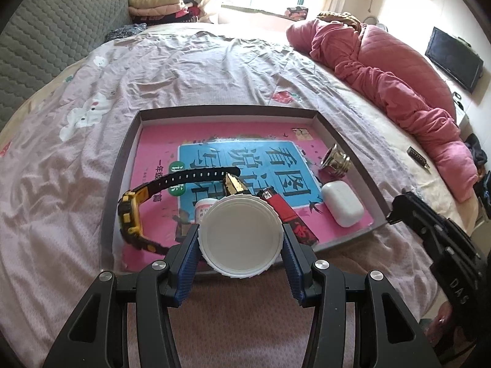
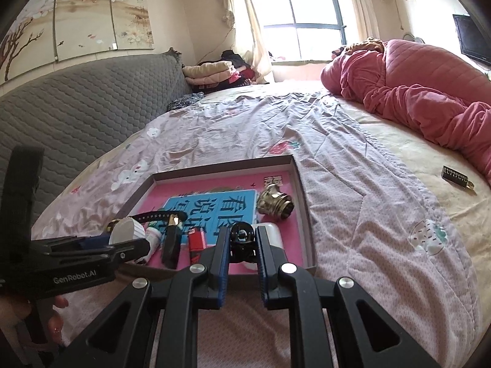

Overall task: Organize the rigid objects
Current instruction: 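Lower the black clip into the box and open the right gripper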

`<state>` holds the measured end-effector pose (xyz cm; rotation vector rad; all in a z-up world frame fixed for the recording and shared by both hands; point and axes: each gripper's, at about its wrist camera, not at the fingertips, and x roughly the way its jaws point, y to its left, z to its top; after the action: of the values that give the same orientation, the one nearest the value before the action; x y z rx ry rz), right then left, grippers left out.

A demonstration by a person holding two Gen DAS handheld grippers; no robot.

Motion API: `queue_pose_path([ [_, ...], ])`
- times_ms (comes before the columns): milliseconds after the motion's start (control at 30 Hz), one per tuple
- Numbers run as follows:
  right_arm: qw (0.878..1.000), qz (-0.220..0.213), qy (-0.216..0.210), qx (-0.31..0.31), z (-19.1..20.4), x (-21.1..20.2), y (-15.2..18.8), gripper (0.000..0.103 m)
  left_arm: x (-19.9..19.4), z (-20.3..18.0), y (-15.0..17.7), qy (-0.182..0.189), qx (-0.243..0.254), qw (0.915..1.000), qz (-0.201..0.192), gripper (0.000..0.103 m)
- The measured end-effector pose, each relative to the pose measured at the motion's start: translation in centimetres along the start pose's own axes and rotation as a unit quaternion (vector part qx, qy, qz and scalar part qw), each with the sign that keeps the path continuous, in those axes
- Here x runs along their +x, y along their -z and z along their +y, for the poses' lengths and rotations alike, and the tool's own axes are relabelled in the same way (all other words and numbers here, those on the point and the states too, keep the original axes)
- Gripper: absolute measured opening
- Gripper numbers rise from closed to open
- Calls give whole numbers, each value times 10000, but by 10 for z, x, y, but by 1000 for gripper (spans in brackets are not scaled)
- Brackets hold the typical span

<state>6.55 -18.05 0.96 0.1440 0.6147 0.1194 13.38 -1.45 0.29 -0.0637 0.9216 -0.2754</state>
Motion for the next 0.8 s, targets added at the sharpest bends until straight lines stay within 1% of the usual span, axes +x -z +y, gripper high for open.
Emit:
queue_pose_path([
  [200, 9999, -65, 106, 66, -11, 4, -6, 17, 15, 3, -4, -64, 15, 9999, 98, 52],
  [367, 9998, -58, 155, 58, -13, 10, -9, 17, 23, 7, -5, -80, 13, 9999, 149, 52],
  [800, 9998, 0, 15, -223, 11, 24, -9, 17, 29, 8, -8, -97, 72, 9998, 144, 52],
])
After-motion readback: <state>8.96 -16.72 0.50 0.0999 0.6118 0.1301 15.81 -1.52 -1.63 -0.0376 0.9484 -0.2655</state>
